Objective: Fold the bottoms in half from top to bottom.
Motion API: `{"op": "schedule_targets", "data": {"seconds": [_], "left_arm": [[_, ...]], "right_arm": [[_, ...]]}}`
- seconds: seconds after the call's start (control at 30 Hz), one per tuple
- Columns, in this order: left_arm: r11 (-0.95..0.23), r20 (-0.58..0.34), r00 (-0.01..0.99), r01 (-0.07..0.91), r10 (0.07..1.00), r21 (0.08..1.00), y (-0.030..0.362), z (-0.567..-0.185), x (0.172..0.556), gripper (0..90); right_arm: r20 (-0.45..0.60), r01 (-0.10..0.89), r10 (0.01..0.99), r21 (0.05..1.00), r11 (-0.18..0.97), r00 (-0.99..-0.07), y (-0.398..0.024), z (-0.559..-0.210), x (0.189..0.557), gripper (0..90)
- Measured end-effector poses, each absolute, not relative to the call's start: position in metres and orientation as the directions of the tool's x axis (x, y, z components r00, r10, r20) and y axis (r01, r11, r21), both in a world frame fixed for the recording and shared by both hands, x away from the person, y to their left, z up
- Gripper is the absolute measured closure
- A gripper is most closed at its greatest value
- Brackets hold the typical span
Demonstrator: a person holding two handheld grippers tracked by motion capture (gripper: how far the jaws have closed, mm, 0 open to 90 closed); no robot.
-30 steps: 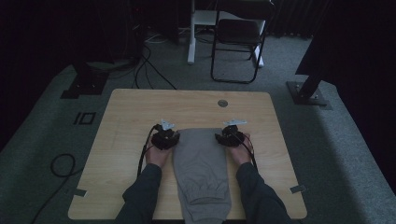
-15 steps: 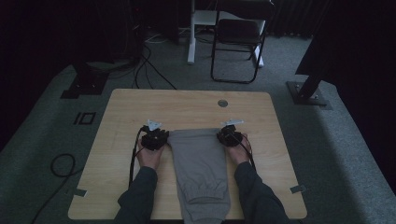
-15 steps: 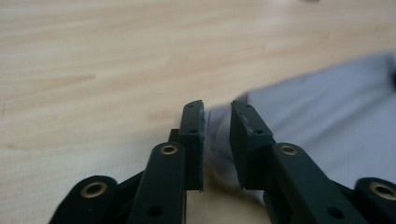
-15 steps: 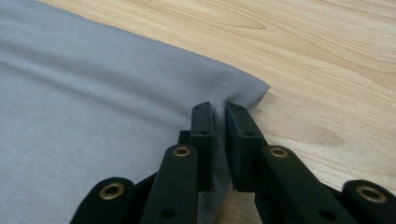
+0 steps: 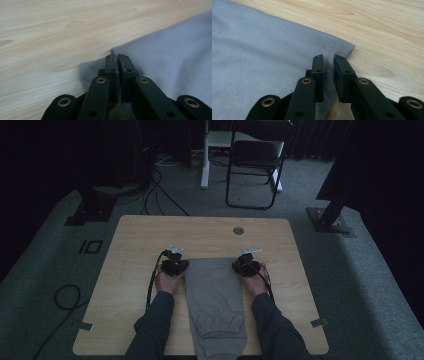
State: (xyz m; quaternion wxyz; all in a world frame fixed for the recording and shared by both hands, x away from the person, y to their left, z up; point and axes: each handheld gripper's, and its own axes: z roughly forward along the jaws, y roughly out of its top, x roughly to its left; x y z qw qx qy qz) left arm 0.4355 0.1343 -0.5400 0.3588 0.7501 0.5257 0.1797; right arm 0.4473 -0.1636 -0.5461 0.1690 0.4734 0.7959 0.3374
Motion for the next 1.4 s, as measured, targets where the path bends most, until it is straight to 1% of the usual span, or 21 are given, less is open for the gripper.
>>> {"op": "schedule_targets", "data": {"seconds": [0.1, 0.13, 0.17, 0.2, 0.23, 0.4, 0.53, 0.6, 0.63, 0.7, 0.73, 0.77, 0.83, 0.9, 0.93, 1.0, 1.1, 1.17, 1.23, 1.3, 1.4], "left_arm": [[-0.112, -0.116, 0.305, 0.637, 0.945, 0.763, 0.147, -0.535, 0.431, 87.0], [-0.112, -0.116, 0.305, 0.637, 0.945, 0.763, 0.147, -0.535, 0.431, 86.4], [-0.073, -0.111, 0.256, 0.616, 0.960, 0.784, 0.155, -0.532, 0.428, 86.4], [-0.073, -0.088, 0.232, 0.606, 0.969, 0.792, 0.156, -0.531, 0.426, 86.4], [-0.063, -0.096, 0.229, 0.600, 0.969, 0.798, 0.157, -0.530, 0.426, 86.0], [-0.102, -0.096, 0.286, 0.605, 0.953, 0.790, 0.152, -0.528, 0.432, 72.4], [-0.092, -0.127, 0.304, 0.614, 0.944, 0.784, 0.147, -0.531, 0.437, 62.7], [-0.122, -0.122, 0.329, 0.633, 0.937, 0.764, 0.143, -0.536, 0.440, 61.5], [-0.140, -0.108, 0.331, 0.643, 0.937, 0.753, 0.141, -0.538, 0.440, 67.0], [-0.154, -0.055, 0.288, 0.653, 0.956, 0.741, 0.142, -0.540, 0.438, 84.4], [-0.107, -0.088, 0.260, 0.651, 0.962, 0.751, 0.147, -0.540, 0.436, 85.4], [-0.080, -0.102, 0.236, 0.652, 0.966, 0.754, 0.150, -0.539, 0.436, 84.5], [-0.066, -0.110, 0.230, 0.642, 0.967, 0.763, 0.154, -0.535, 0.436, 74.5], [-0.079, -0.113, 0.260, 0.627, 0.959, 0.775, 0.153, -0.531, 0.436, 65.1], [-0.087, -0.108, 0.272, 0.617, 0.956, 0.782, 0.152, -0.529, 0.436, 61.9], [-0.094, -0.110, 0.288, 0.611, 0.951, 0.786, 0.147, -0.527, 0.438, 56.7], [-0.115, -0.126, 0.321, 0.634, 0.939, 0.765, 0.139, -0.531, 0.442, 52.2], [-0.181, -0.086, 0.347, 0.667, 0.934, 0.722, 0.127, -0.541, 0.447, 49.2], [-0.183, -0.092, 0.347, 0.682, 0.933, 0.708, 0.125, -0.548, 0.448, 48.2], [-0.171, -0.103, 0.343, 0.680, 0.934, 0.713, 0.126, -0.549, 0.447, 47.7], [-0.183, -0.093, 0.345, 0.685, 0.934, 0.705, 0.125, -0.548, 0.447, 49.2]], "right_arm": [[0.044, 0.637, 0.866, 0.696, 0.331, -0.498, -0.163, -0.546, 0.447, 79.9], [0.044, 0.637, 0.866, 0.696, 0.331, -0.498, -0.163, -0.546, 0.447, 79.9], [0.046, 0.639, 0.867, 0.695, 0.329, -0.497, -0.163, -0.546, 0.447, 79.9], [0.056, 0.643, 0.867, 0.694, 0.322, -0.495, -0.163, -0.546, 0.447, 79.9], [0.054, 0.643, 0.868, 0.694, 0.323, -0.493, -0.163, -0.546, 0.447, 79.9], [0.059, 0.652, 0.871, 0.688, 0.319, -0.488, -0.163, -0.545, 0.449, 77.7], [0.068, 0.660, 0.872, 0.683, 0.314, -0.485, -0.164, -0.545, 0.450, 76.4], [0.074, 0.663, 0.871, 0.681, 0.311, -0.485, -0.165, -0.545, 0.451, 76.4], [0.075, 0.664, 0.871, 0.680, 0.311, -0.486, -0.165, -0.545, 0.451, 76.9], [0.078, 0.663, 0.869, 0.680, 0.312, -0.488, -0.165, -0.545, 0.451, 77.3], [0.079, 0.665, 0.870, 0.679, 0.311, -0.487, -0.165, -0.544, 0.452, 77.2], [0.084, 0.670, 0.872, 0.676, 0.306, -0.482, -0.166, -0.544, 0.452, 76.7], [0.063, 0.668, 0.884, 0.680, 0.302, -0.463, -0.167, -0.542, 0.453, 74.7], [0.067, 0.662, 0.897, 0.699, 0.270, -0.436, -0.169, -0.539, 0.454, 64.3], [0.078, 0.660, 0.903, 0.709, 0.247, -0.422, -0.170, -0.537, 0.456, 61.1], [0.112, 0.662, 0.902, 0.717, 0.218, -0.418, -0.171, -0.534, 0.461, 55.0], [0.131, 0.681, 0.895, 0.698, 0.223, -0.426, -0.167, -0.535, 0.471, 48.4], [0.110, 0.692, 0.899, 0.679, 0.243, -0.424, -0.163, -0.539, 0.475, 47.2], [0.101, 0.699, 0.899, 0.667, 0.256, -0.426, -0.161, -0.544, 0.478, 47.9], [0.107, 0.696, 0.892, 0.668, 0.262, -0.438, -0.160, -0.544, 0.477, 51.3], [0.078, 0.686, 0.890, 0.669, 0.287, -0.448, -0.160, -0.543, 0.475, 60.3]]}}
